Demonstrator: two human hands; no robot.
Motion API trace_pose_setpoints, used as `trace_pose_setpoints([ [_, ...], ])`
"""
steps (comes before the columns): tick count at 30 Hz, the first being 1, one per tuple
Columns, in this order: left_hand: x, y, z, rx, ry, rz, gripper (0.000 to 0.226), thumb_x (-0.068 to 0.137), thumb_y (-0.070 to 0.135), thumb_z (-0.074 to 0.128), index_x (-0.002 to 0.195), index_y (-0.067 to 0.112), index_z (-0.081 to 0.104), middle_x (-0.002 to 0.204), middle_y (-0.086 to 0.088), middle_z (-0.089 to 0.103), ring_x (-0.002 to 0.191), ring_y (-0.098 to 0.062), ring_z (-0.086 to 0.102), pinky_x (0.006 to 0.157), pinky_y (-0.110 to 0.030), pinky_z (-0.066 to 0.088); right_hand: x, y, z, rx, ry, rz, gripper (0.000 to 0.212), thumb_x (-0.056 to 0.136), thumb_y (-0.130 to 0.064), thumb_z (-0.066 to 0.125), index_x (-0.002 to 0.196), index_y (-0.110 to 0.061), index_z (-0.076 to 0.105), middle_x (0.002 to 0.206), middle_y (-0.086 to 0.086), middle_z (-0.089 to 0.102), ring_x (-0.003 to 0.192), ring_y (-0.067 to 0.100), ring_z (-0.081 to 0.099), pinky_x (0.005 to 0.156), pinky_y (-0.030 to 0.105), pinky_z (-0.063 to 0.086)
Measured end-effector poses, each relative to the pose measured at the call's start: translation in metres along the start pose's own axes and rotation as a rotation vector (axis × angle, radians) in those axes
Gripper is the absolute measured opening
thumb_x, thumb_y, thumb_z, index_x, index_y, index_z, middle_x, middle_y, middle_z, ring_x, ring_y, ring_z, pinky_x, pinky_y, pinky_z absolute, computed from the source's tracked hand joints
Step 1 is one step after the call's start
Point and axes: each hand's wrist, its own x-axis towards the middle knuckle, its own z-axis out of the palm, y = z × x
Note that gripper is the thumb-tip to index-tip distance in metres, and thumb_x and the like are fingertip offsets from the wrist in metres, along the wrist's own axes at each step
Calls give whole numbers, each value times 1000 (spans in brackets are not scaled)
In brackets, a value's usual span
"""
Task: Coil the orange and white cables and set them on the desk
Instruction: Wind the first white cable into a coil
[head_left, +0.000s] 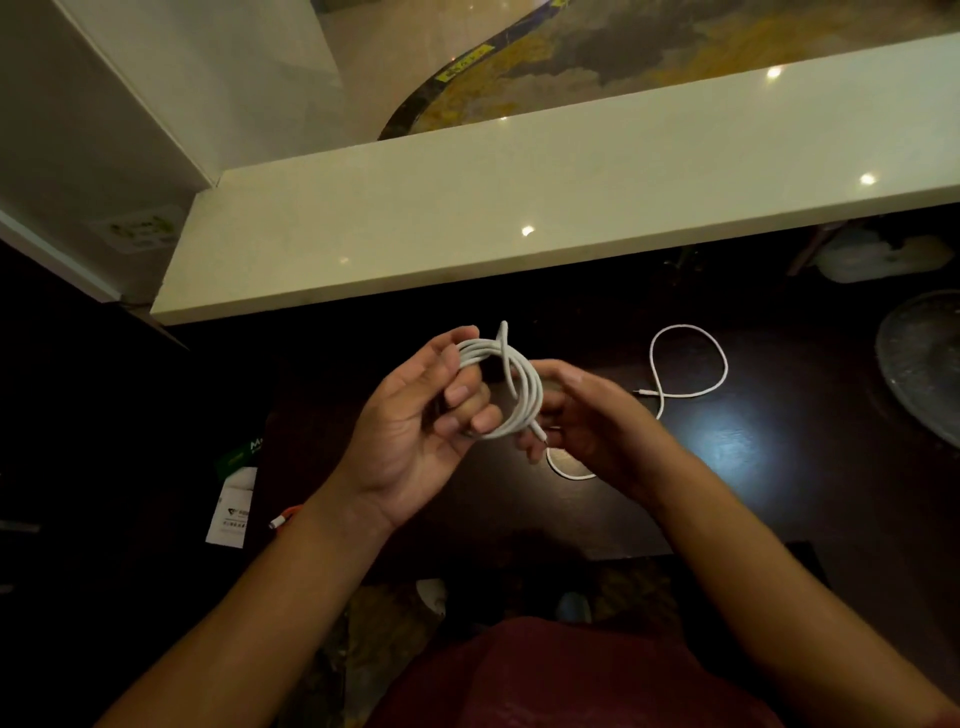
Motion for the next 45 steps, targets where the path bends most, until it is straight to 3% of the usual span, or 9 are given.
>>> trace_pose_setpoints([
  [5,9,6,4,149,11,12,23,103,8,40,120,3,54,68,-4,46,49,-10,42,59,-29,49,3,-10,8,-159,128,-107,34,100,-11,44,124,-1,65,115,16,73,110,26,68,94,35,51],
  [13,13,6,1,383,105,40,29,99,10,47,124,3,59,71,-7,52,56,-15,46,66,-31,53,3,-34,13,-554,208,-220,19,92,-22,69,100,-5,74,93,18,70,88,29,68,82,42,53],
  [16,14,5,0,459,153,72,30,93,14,54,120,3,63,75,-10,55,63,-17,52,66,-27,54,3,-41,14,-506,149,-185,8,96,-10,66,93,-8,72,74,2,66,62,9,56,58,24,42],
  [19,15,3,-3,494,160,87,31,93,14,57,121,4,65,81,-11,61,73,-18,59,74,-31,55,5,-42,12,-413,152,-160,14,95,-14,64,94,-1,70,70,8,61,57,14,51,52,27,39],
  [24,12,6,-8,728,243,143,32,91,23,62,120,10,68,97,-9,74,97,-23,70,94,-40,55,10,-42,7,-278,178,-117,23,93,-19,61,96,3,68,71,21,60,57,23,52,50,29,43],
  [31,7,10,-13,759,272,151,23,99,9,55,118,13,68,88,-9,73,89,-24,70,85,-40,58,14,-37,6,-236,143,-24,40,93,-26,58,105,12,65,76,23,54,61,27,50,51,29,44],
  [37,6,8,-13,746,297,157,25,96,12,58,119,11,67,88,-9,73,87,-23,70,85,-42,58,10,-42,11,-448,163,-39,34,93,-33,64,109,-4,69,70,11,61,57,14,51,52,29,41],
  [41,6,8,-16,692,286,146,28,90,21,62,115,14,70,88,-11,72,87,-24,69,82,-39,58,11,-43,12,-485,169,-45,17,95,-14,70,104,0,68,70,13,63,50,7,53,48,20,39],
  [45,2,10,-19,592,290,110,31,96,17,54,124,11,65,91,-13,73,91,-23,70,84,-35,59,18,-37,11,-477,186,-31,13,96,-11,68,103,0,68,66,12,64,52,17,51,48,29,37],
])
